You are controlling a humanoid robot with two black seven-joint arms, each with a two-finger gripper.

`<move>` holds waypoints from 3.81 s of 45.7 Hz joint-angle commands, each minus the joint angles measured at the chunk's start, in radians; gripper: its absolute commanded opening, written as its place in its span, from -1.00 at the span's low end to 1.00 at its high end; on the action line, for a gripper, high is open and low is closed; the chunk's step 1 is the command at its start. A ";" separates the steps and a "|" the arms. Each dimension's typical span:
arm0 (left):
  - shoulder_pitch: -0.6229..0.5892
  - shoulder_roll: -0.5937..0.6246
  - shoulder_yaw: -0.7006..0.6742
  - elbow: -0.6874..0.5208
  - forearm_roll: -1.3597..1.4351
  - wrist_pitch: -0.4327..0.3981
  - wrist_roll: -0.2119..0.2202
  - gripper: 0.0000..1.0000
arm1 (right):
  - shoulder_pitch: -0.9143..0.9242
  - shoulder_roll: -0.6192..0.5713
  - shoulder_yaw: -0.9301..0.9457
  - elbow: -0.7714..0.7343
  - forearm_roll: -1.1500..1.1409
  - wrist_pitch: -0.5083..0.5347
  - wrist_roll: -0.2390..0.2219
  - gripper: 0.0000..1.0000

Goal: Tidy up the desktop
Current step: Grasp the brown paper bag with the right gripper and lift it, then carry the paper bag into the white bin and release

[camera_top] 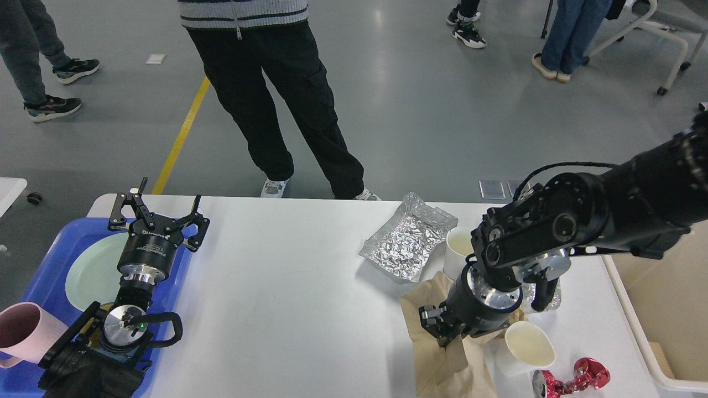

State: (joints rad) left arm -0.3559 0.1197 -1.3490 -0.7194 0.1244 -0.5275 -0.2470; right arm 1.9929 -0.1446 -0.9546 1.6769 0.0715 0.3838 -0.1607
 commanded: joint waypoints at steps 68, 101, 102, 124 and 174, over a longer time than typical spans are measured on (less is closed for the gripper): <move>0.000 0.000 0.001 0.000 0.000 0.001 0.000 0.92 | -0.420 -0.518 -0.509 -0.836 0.109 -0.250 0.084 -1.00; 0.000 0.000 0.001 0.000 0.000 0.000 0.000 0.92 | -1.345 -0.251 -0.053 -1.545 0.125 -0.595 0.067 -1.00; 0.000 0.000 0.001 0.000 0.000 0.000 0.000 0.92 | -1.352 -0.250 -0.050 -1.550 0.125 -0.602 0.067 -1.00; 0.000 0.000 -0.001 0.000 0.000 0.000 0.000 0.92 | -1.453 -0.171 0.008 -1.556 0.125 -0.618 0.067 -1.00; 0.000 0.000 -0.001 0.002 -0.002 0.000 0.000 0.92 | -1.359 -0.233 0.020 -1.484 0.120 -0.645 0.081 1.00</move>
State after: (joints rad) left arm -0.3559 0.1196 -1.3499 -0.7182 0.1237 -0.5272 -0.2470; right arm 0.5738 -0.3274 -0.9329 0.1480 0.1925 -0.3077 -0.0811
